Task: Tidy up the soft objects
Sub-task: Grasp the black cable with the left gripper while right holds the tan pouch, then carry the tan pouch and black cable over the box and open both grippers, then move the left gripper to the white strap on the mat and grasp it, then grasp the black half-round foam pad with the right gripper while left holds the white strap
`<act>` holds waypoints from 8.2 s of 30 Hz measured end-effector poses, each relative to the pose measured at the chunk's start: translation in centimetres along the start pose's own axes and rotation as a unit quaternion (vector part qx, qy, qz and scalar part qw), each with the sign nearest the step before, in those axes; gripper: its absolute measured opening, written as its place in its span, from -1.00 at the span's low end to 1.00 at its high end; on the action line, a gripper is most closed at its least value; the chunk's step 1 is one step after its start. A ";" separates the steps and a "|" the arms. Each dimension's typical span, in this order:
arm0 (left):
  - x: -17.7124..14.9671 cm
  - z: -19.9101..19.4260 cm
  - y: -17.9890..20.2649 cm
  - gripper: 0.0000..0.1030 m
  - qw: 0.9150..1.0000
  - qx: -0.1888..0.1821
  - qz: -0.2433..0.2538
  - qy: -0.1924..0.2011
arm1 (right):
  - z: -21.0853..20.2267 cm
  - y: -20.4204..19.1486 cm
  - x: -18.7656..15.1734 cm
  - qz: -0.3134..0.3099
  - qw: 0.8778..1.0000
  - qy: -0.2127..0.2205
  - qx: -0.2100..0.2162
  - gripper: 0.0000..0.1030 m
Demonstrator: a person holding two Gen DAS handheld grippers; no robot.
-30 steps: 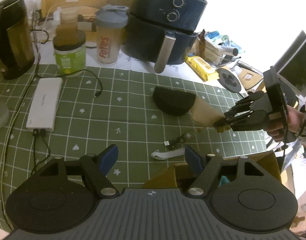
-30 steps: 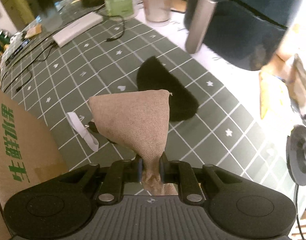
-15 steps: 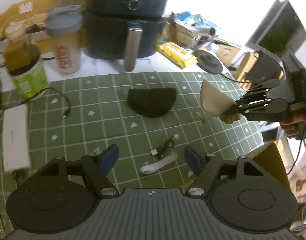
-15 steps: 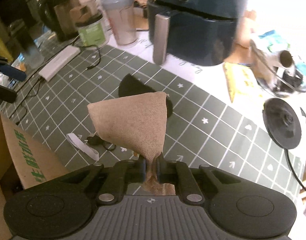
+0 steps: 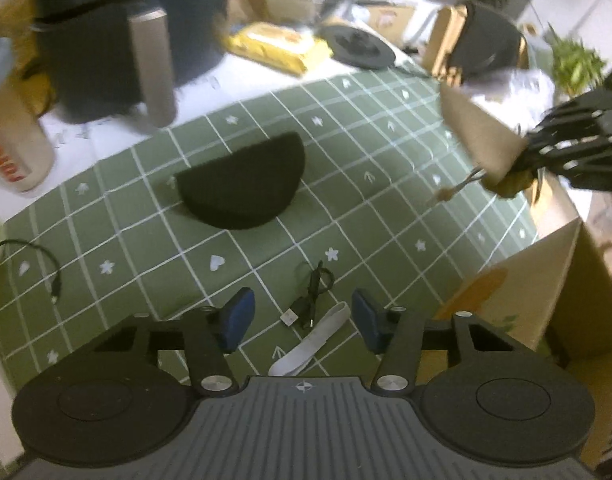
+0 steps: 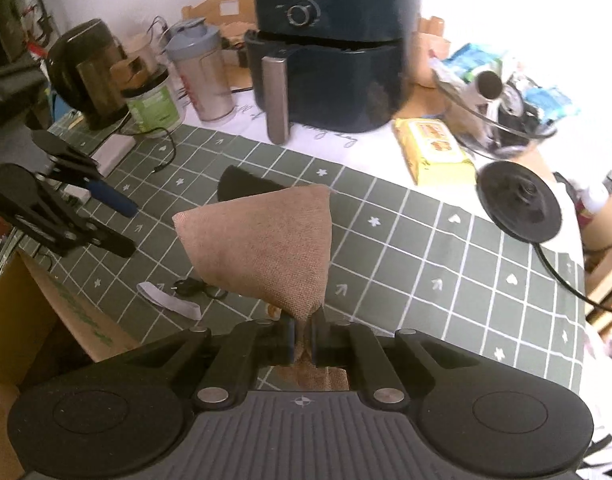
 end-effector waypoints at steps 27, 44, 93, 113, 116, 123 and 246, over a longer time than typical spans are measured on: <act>-0.9 9.7 2.9 -0.71 0.982 -0.021 0.171 -0.083 | -6.2 1.8 -4.7 0.095 0.992 0.032 -0.074 -0.82; 0.8 5.1 1.0 -0.78 0.994 0.011 0.104 -0.013 | -6.9 1.5 -4.3 0.069 0.990 0.052 -0.114 -0.81; -2.9 -11.9 9.6 -0.79 0.986 0.052 -0.124 0.097 | -12.3 -4.7 -5.6 0.194 0.977 0.041 0.079 -0.82; -7.6 -11.3 11.0 -0.07 0.979 0.114 -0.166 0.032 | -12.0 -6.5 -8.2 0.209 0.971 -0.018 0.112 0.67; -8.0 -11.6 11.1 -0.06 0.978 0.114 -0.170 0.033 | -12.5 -6.7 -8.2 0.190 0.975 -0.013 0.112 0.92; -8.6 -12.2 11.7 -0.05 0.975 0.128 -0.177 0.035 | -13.1 -6.8 -8.4 0.157 0.983 -0.003 0.097 1.00; -5.8 6.0 3.0 -0.36 0.909 -0.093 0.398 -0.076 | -2.4 4.8 -1.4 0.130 0.988 0.013 -0.088 1.00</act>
Point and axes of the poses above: each gripper's, at about its wrist camera, not at the fingertips, and z roughly the way its jaws point, y to its right, x to its top, the point moved 2 cm from there along z, roughly the way its jaws point, and after that the axes turned 10 degrees about y, right-handed, at the moved point
